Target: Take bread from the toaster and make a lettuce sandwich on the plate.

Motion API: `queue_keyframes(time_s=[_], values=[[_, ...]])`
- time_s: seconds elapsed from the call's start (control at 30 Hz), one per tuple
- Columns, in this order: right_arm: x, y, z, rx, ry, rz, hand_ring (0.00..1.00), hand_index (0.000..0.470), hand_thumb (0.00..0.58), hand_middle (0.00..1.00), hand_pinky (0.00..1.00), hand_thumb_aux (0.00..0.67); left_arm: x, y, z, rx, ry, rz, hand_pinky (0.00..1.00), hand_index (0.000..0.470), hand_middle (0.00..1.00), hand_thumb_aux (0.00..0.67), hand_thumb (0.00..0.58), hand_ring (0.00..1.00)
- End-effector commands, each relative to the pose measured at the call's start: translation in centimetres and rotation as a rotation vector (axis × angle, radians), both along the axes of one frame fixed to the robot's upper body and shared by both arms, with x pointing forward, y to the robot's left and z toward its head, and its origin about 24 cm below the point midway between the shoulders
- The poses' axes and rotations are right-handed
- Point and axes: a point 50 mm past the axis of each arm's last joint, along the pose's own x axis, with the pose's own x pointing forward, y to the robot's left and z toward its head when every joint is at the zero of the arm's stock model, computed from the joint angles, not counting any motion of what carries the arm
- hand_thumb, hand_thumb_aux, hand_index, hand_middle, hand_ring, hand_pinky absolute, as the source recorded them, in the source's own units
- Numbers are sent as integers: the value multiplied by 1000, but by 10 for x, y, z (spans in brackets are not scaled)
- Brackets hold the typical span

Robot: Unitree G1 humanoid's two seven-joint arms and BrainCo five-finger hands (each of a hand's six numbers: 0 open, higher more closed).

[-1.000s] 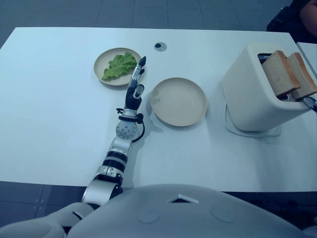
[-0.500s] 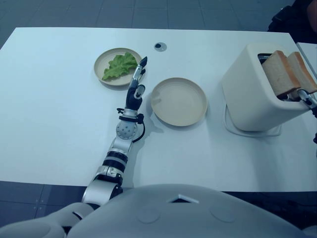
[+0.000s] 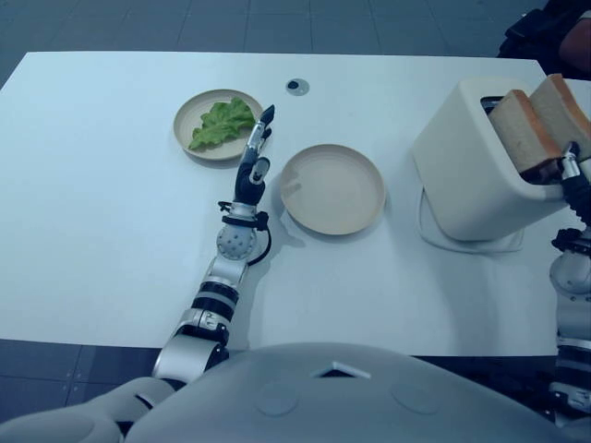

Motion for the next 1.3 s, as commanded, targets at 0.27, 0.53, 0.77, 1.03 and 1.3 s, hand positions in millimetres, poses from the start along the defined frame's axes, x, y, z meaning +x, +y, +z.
queue_keyframes(time_s=[0.27,0.53,0.77,1.03,1.3], values=[[30,110,33,177,-208,698,1000,470,580,1000,1000,670,-2,-2,-4,-13,19,4,0,0,0,0,0,0],[90,150,-56,518,471,951,1000,470,580,1000,1000,670,3,-4,-2,-9,13,2,0,0,0,0,0,0],[110,131,-91,441,808,964,1000,470,580,1000,1000,670,11,-7,0,7,4,-8,0,0,0,0,0,0],[101,111,-82,218,916,934,1000,470,580,1000,1000,670,17,-7,4,21,-12,-11,0,0,0,0,0,0],[97,124,-84,-187,886,765,0,0,0,0,0,0,40,24,34,417,-222,179,0,0,0,0,0,0]])
